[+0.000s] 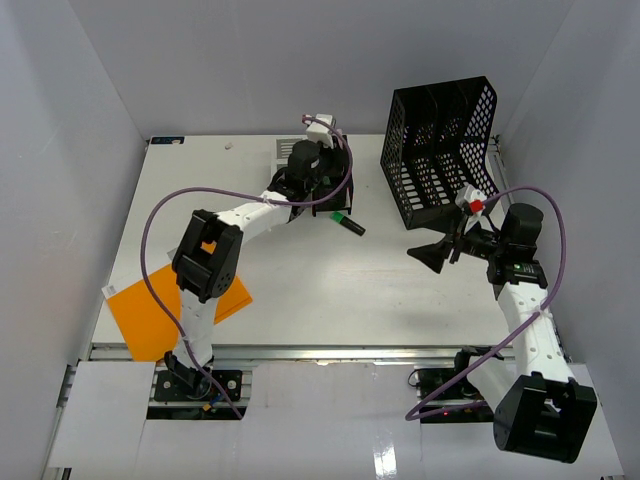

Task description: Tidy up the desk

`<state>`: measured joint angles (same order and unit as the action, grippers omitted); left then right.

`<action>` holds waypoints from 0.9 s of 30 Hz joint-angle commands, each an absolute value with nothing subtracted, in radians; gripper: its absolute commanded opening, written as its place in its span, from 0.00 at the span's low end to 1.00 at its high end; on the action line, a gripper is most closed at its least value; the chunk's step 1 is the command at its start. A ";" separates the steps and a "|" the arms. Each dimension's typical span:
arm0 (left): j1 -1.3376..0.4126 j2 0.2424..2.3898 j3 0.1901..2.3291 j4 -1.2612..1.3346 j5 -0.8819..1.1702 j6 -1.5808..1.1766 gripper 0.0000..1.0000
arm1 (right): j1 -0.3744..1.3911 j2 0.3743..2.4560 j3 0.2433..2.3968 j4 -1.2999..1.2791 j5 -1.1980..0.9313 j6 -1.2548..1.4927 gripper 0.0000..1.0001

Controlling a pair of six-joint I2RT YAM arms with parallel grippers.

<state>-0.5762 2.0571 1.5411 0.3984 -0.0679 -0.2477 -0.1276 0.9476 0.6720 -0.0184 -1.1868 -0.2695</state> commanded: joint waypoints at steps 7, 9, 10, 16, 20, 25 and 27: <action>-0.563 2.144 1.653 0.382 -0.138 -0.180 0.29 | -0.159 0.941 0.668 0.030 -1.239 -0.264 0.90; -0.563 2.140 1.640 0.379 -0.131 -0.188 0.39 | -0.161 0.943 0.667 0.029 -1.235 -0.265 0.90; -0.563 2.134 1.633 0.379 -0.126 -0.189 0.47 | -0.163 0.946 0.667 0.029 -1.235 -0.268 0.90; -0.564 2.056 1.592 0.363 -0.072 -0.233 0.88 | -0.202 0.957 0.664 -0.014 -1.197 -0.310 0.90; -0.563 1.969 1.584 0.318 -0.010 -0.248 0.92 | -0.218 0.988 0.722 -0.182 -1.110 -0.508 0.90; -0.563 1.800 1.536 0.220 0.191 -0.231 0.97 | -0.217 1.087 0.835 -0.429 -0.909 -0.715 0.90; -0.562 1.696 1.469 0.192 0.275 -0.219 0.98 | -0.216 1.148 0.920 -0.550 -0.808 -0.803 0.90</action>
<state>-0.5641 1.9667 1.5488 0.2604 0.0549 -0.2376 -0.2138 1.0596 0.7571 -0.2795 -1.0261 -0.5643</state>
